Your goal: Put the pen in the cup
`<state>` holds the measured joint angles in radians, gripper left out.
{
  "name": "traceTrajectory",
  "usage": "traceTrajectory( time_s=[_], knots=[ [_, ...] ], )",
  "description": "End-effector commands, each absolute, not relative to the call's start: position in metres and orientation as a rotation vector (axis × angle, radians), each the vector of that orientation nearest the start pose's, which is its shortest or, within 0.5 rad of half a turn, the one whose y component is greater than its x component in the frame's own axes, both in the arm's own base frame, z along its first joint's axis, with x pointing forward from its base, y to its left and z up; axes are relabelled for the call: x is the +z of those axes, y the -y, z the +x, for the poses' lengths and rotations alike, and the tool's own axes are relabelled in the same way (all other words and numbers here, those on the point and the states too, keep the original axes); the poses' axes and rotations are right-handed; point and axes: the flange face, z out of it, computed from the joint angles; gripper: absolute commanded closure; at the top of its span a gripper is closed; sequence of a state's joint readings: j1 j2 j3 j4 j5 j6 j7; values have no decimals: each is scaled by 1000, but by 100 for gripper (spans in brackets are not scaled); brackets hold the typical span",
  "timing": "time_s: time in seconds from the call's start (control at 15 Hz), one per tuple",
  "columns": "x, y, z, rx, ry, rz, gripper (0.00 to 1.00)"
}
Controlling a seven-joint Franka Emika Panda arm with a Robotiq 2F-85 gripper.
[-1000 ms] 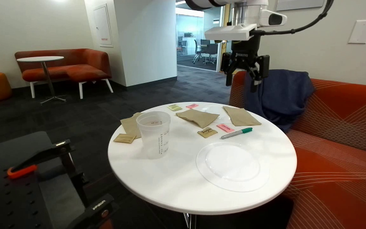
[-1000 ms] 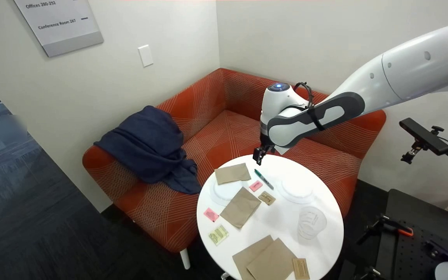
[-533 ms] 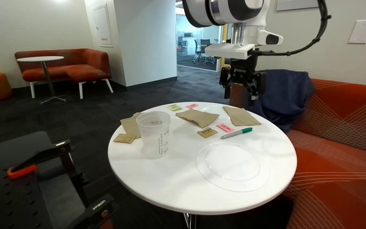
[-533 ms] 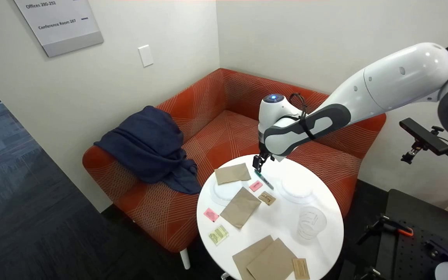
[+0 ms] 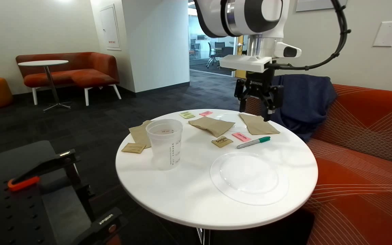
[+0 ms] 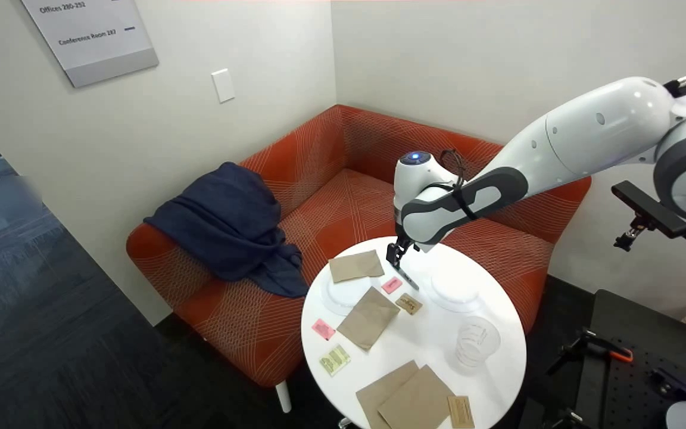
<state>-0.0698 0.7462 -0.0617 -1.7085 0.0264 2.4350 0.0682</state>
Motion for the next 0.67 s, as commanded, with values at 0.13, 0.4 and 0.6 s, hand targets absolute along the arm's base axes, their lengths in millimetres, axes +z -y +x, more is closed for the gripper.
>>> traceTrajectory(
  time_s=[0.13, 0.4, 0.6],
  knots=[
    [155, 86, 664, 28, -318, -3136, 0],
    [146, 86, 663, 22, -325, -3139, 0],
    [139, 88, 663, 18, -348, -3136, 0]
  ],
)
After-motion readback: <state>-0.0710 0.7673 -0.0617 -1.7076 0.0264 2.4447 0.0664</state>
